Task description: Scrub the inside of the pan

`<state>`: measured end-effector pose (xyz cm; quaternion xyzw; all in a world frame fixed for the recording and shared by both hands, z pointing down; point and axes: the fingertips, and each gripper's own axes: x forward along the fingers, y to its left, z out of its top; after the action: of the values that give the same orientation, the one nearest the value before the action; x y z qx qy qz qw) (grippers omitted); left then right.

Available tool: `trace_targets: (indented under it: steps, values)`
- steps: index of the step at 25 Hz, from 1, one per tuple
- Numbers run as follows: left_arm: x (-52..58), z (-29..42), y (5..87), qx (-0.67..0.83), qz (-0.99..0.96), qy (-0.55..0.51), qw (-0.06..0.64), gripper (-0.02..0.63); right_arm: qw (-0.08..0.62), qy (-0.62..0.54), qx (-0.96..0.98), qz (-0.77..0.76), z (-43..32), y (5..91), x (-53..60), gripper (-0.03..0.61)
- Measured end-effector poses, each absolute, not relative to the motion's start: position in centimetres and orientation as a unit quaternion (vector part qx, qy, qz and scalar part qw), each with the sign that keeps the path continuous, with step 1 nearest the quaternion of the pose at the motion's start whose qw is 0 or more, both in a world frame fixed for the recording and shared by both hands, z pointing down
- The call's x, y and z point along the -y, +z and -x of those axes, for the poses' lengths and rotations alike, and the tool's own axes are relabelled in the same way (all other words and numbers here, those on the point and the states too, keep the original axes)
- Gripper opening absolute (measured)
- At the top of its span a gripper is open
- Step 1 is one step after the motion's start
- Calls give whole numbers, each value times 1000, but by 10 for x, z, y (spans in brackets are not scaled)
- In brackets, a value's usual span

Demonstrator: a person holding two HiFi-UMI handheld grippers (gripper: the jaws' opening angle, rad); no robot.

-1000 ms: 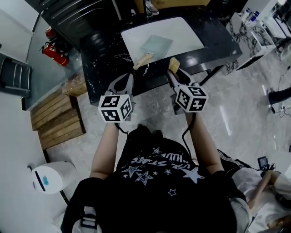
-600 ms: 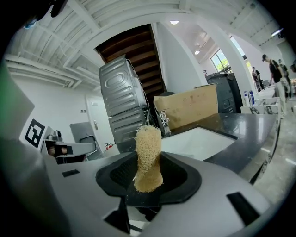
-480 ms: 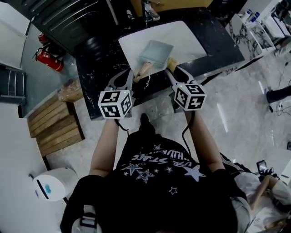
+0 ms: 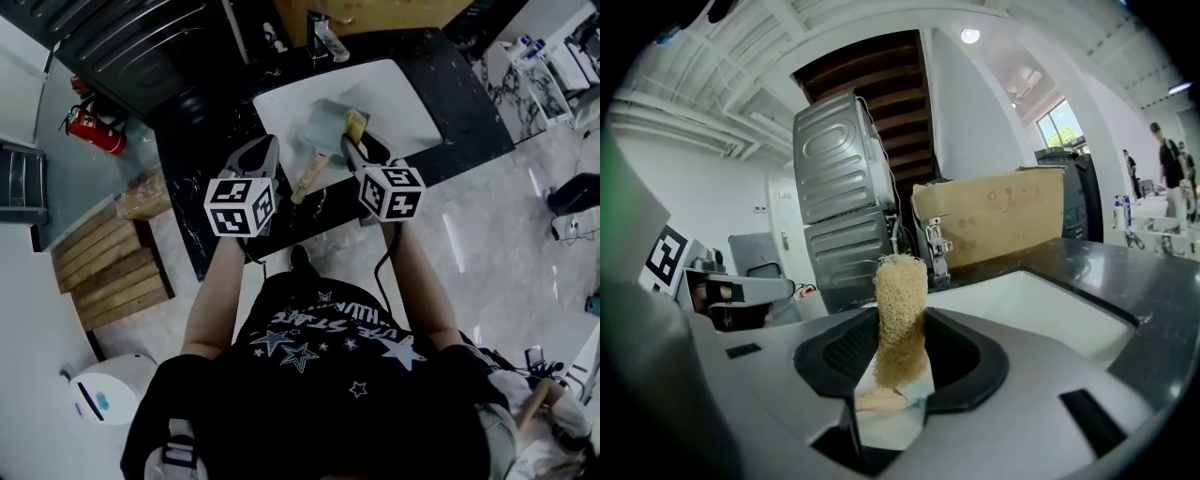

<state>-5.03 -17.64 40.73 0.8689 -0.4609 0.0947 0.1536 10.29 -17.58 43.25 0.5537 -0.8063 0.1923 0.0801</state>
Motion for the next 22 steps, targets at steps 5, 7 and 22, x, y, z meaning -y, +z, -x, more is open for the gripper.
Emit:
trace_targets:
  steps: [5, 7, 22]
  values:
    - [199, 51, 415, 444, -876, 98, 158, 8, 104, 194, 798, -561, -96, 445, 203, 149]
    - [205, 50, 419, 438, -879, 100, 161, 8, 113, 195, 794, -565, -95, 450, 211, 149]
    - [244, 53, 434, 465, -860, 110, 177, 8, 146, 205, 791, -558, -112, 476, 257, 150]
